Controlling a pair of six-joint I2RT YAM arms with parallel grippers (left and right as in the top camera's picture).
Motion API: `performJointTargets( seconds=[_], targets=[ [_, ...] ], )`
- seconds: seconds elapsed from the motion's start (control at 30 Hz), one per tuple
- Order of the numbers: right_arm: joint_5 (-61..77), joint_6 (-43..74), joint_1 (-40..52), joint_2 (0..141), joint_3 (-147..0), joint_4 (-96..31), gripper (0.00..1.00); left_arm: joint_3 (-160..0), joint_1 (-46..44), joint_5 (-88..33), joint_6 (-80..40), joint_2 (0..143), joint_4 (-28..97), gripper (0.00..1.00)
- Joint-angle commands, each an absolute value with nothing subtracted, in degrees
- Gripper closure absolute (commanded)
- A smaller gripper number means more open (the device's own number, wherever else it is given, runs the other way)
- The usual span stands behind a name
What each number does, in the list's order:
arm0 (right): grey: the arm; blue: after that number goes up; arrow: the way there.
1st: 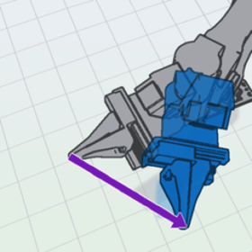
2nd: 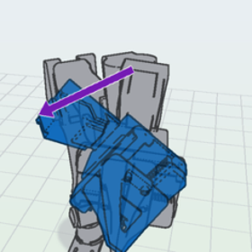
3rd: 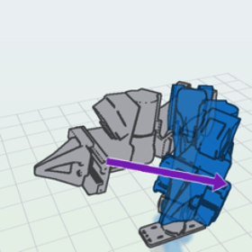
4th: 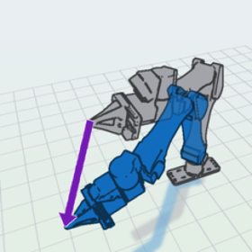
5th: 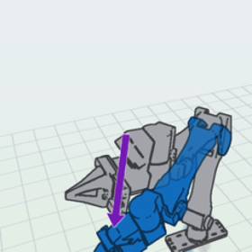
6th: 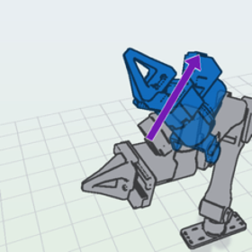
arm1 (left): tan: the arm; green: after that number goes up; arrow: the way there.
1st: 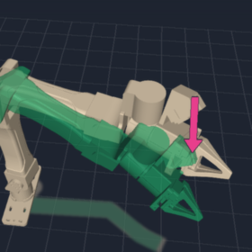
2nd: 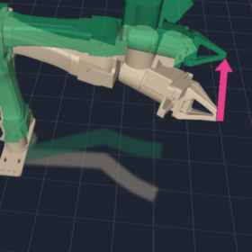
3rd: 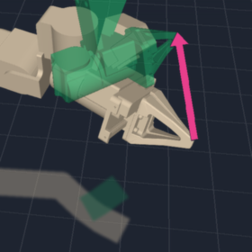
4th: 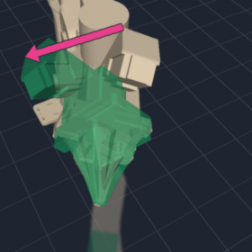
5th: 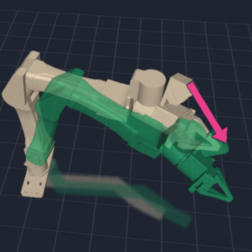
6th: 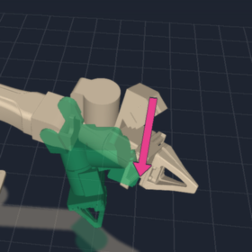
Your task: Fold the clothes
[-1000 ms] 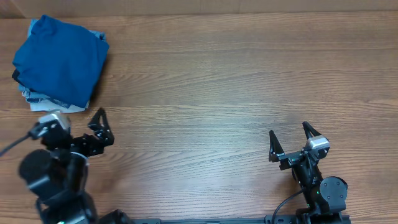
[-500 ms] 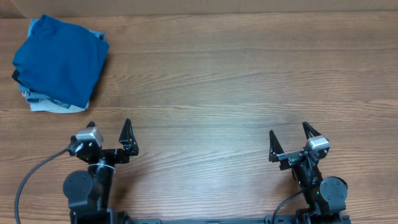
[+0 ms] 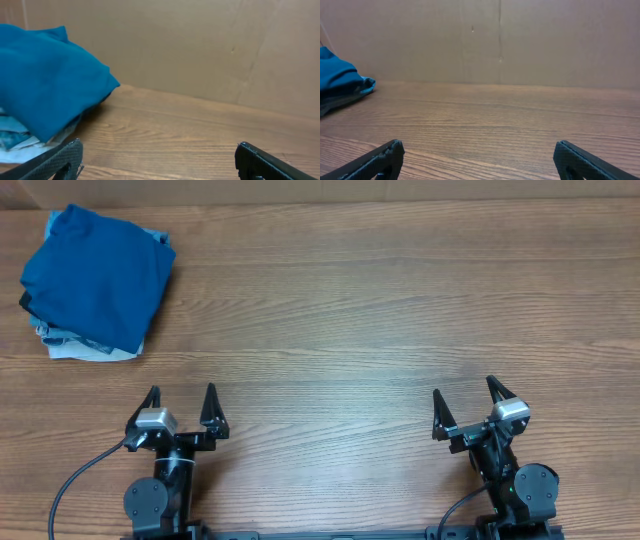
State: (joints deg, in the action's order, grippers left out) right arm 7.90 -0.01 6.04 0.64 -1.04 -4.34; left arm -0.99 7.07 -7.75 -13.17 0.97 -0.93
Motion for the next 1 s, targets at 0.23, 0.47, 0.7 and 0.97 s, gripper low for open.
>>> performJointTargets(
  seconds=[0.23,0.47,0.7,0.97],
  targets=[
    [7.33,0.05,6.33,0.32,-0.47,-4.05,0.00,-0.32,5.54,1.93,-3.51,0.19,4.29,0.00],
    [7.33,0.05,6.31,0.32,-0.47,-4.03,0.00,-0.32,5.54,1.50,-2.76,0.25,4.32,0.00],
    [7.33,0.05,6.31,0.32,-0.47,-4.03,0.00,-0.32,5.54,1.50,-2.76,0.25,4.32,0.00],
    [7.33,0.05,6.33,0.32,-0.47,-4.03,0.00,-0.32,5.54,1.50,-2.76,0.25,4.32,0.00]
  ],
)
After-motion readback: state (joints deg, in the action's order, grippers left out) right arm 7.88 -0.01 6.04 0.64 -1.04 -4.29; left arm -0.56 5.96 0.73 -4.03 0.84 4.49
